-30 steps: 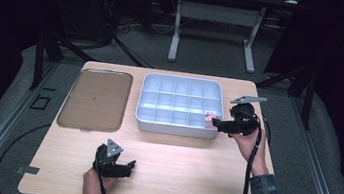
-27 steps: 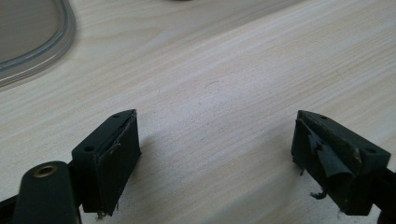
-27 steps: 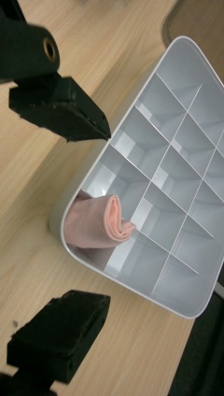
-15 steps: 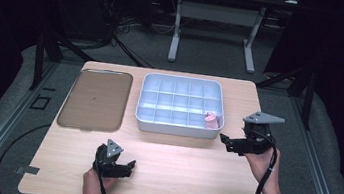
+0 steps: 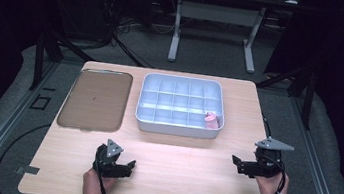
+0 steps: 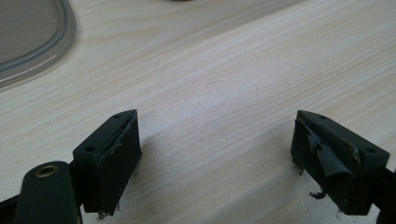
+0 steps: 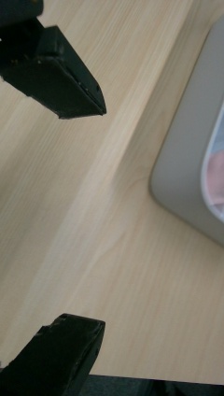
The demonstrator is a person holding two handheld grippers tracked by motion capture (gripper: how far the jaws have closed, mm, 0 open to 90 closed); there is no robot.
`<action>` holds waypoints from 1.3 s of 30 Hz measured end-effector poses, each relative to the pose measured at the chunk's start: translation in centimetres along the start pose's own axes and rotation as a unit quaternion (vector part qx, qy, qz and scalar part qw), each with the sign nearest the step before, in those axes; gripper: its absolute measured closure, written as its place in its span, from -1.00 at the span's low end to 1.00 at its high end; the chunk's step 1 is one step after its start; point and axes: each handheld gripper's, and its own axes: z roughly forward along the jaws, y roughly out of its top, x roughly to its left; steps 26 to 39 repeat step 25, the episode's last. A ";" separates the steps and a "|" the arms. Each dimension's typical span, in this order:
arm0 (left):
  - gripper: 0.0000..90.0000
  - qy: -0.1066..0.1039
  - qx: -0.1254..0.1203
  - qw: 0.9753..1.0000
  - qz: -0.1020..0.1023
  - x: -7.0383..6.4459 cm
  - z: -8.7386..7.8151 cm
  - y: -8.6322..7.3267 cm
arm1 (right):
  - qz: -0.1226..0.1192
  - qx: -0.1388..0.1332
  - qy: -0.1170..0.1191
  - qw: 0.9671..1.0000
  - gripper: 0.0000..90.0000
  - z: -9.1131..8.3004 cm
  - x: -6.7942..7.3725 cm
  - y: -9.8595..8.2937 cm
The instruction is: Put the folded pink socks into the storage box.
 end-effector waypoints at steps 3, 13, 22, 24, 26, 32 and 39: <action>-0.65 0.001 -0.001 1.000 0.000 0.0 0.0 0.0 | 0.021 0.019 0.007 1.000 -1.00 1.3 -0.6 -2.2; -0.65 0.001 0.000 1.000 0.000 0.0 0.0 0.0 | 0.040 0.057 -0.016 0.997 -1.00 3.8 -1.7 -6.5; -0.65 0.000 0.000 1.000 0.000 0.0 0.0 0.0 | 0.050 0.022 -0.040 0.998 -1.00 3.9 -2.1 -7.5; -0.65 0.000 0.000 1.000 0.000 0.0 0.0 0.0 | 0.053 0.021 -0.043 0.997 -1.00 4.0 -2.1 -7.5; -0.65 0.000 0.001 1.000 0.000 0.0 0.0 0.0 | 0.054 0.020 -0.043 0.997 -1.00 4.0 -2.0 -7.5; -0.65 0.000 0.001 1.000 0.000 0.0 0.0 0.0 | 0.054 0.020 -0.043 0.997 -1.00 4.0 -2.0 -7.5; -0.65 0.000 0.001 1.000 0.000 0.0 0.0 0.0 | 0.054 0.020 -0.043 0.997 -1.00 4.0 -2.0 -7.5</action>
